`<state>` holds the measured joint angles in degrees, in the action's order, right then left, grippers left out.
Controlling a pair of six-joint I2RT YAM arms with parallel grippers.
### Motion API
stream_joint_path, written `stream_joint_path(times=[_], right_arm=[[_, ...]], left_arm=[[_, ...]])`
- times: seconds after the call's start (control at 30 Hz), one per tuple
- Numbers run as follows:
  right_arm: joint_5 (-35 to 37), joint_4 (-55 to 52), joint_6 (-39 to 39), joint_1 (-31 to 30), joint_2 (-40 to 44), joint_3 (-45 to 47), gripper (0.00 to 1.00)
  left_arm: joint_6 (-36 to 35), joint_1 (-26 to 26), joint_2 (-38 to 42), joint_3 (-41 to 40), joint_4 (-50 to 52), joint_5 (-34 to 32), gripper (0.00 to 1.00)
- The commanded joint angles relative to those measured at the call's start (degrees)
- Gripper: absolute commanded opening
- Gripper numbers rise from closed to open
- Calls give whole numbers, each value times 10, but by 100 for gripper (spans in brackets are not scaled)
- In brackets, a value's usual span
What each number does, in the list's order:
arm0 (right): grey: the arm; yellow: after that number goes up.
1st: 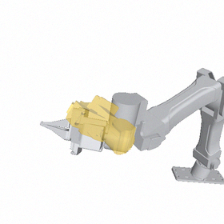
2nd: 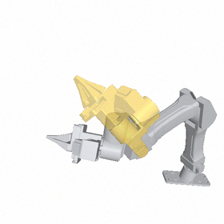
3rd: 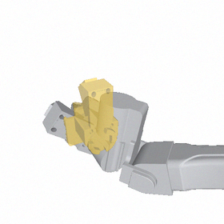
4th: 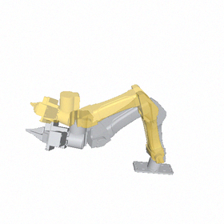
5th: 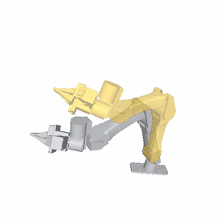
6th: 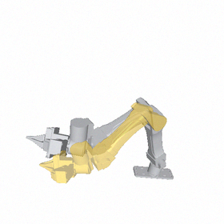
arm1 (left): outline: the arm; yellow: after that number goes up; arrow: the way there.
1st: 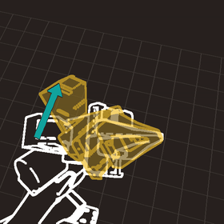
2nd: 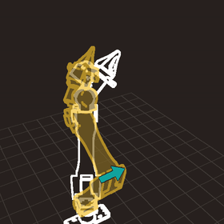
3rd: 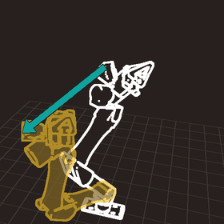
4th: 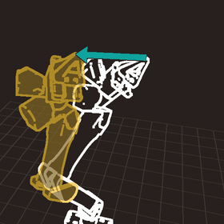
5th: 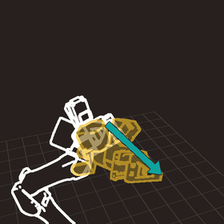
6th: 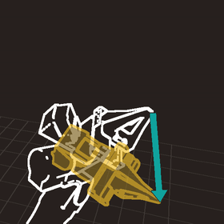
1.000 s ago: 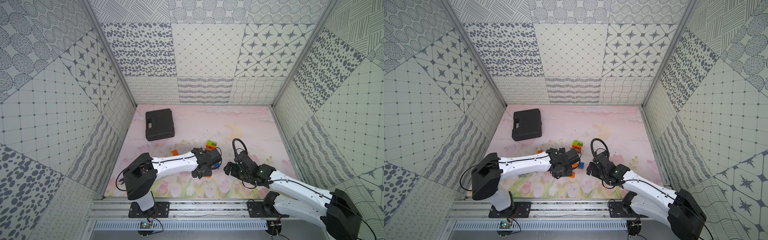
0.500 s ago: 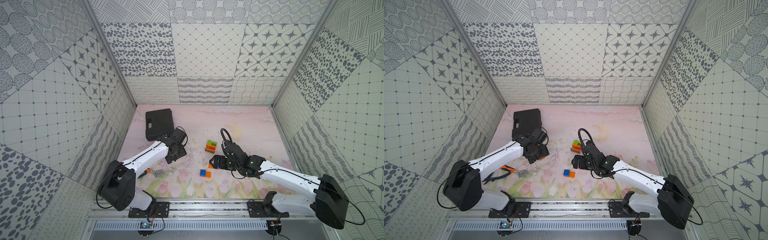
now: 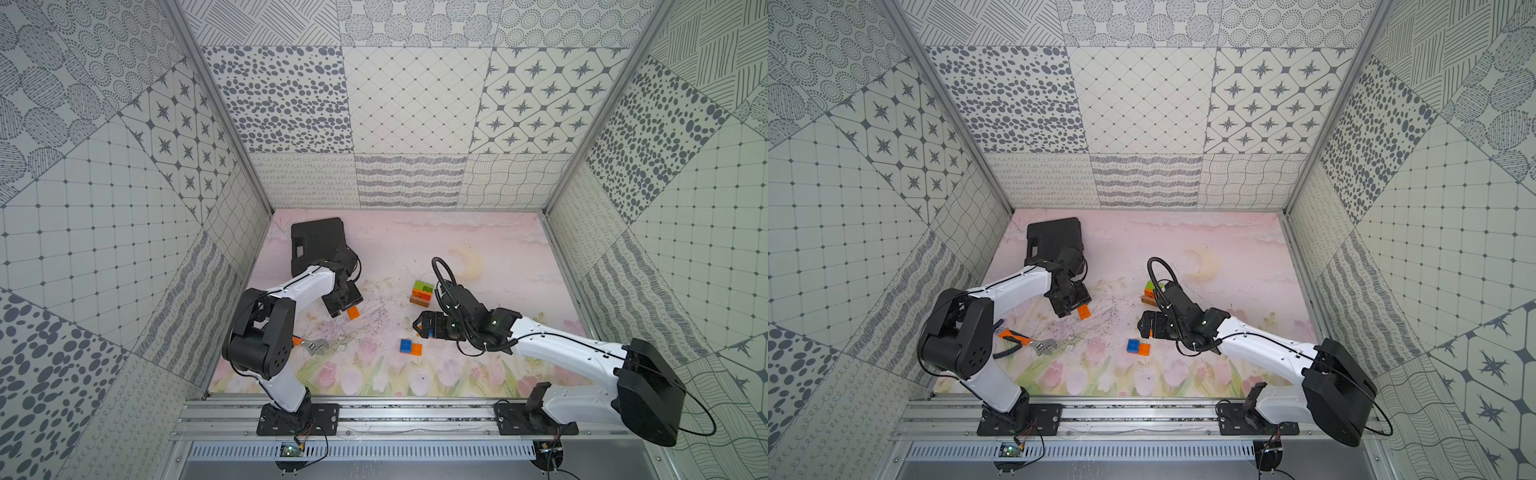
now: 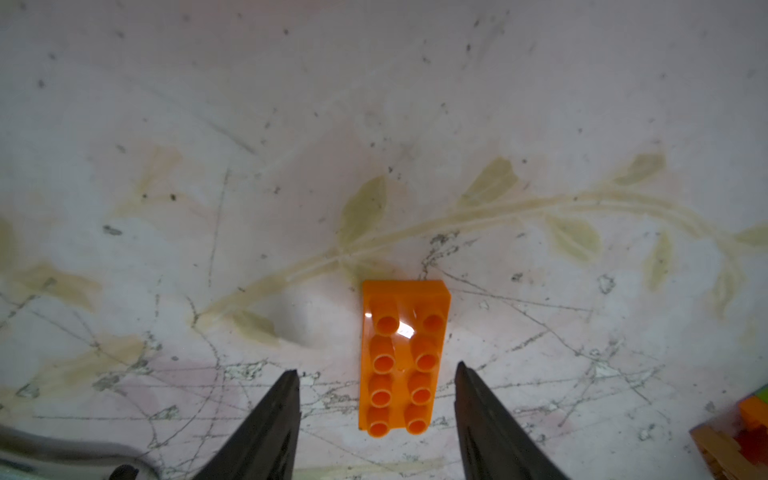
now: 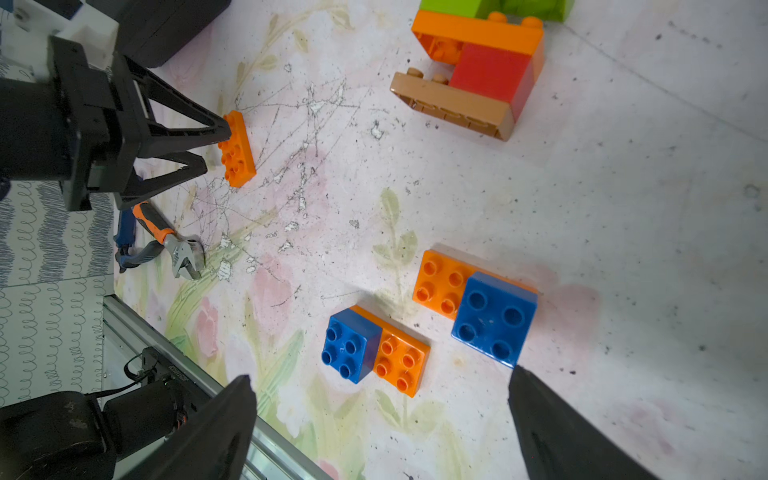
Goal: Assemble the number 5 with lego
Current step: Pick up the lego brick from the center of the board.
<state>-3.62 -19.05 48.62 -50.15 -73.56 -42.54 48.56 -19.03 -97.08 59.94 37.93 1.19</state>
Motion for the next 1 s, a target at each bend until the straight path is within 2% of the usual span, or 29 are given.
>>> stream_joint_path(times=[0.0, 0.1, 0.27, 0.4, 0.57, 0.77, 0.87, 0.97], right_arm=[[-7, 25, -2, -2, -9, -10, 99], [-10, 28, 2, -2, -16, -11, 99], [-11, 32, 9, -2, -21, -10, 99], [-8, 28, 10, -1, -20, -10, 99], [-2, 25, 14, -2, -16, -6, 99], [28, 2, 16, -2, 4, -4, 99], [70, -28, 18, 0, 34, 2, 99], [110, -74, 36, 19, 72, 13, 99]], left_arm=[[-30, 7, -21, 12, -19, 37, 60], [-35, 7, -28, 16, -16, 23, 60], [-38, 6, -62, 28, 7, 24, 53], [-39, 4, -79, 33, 30, 18, 43], [-35, -1, -63, 20, 36, 15, 26], [-24, -31, 13, 18, 57, -12, 21], [-38, -70, 78, 20, 49, -38, 21], [-85, -134, 143, 12, 2, -59, 21]])
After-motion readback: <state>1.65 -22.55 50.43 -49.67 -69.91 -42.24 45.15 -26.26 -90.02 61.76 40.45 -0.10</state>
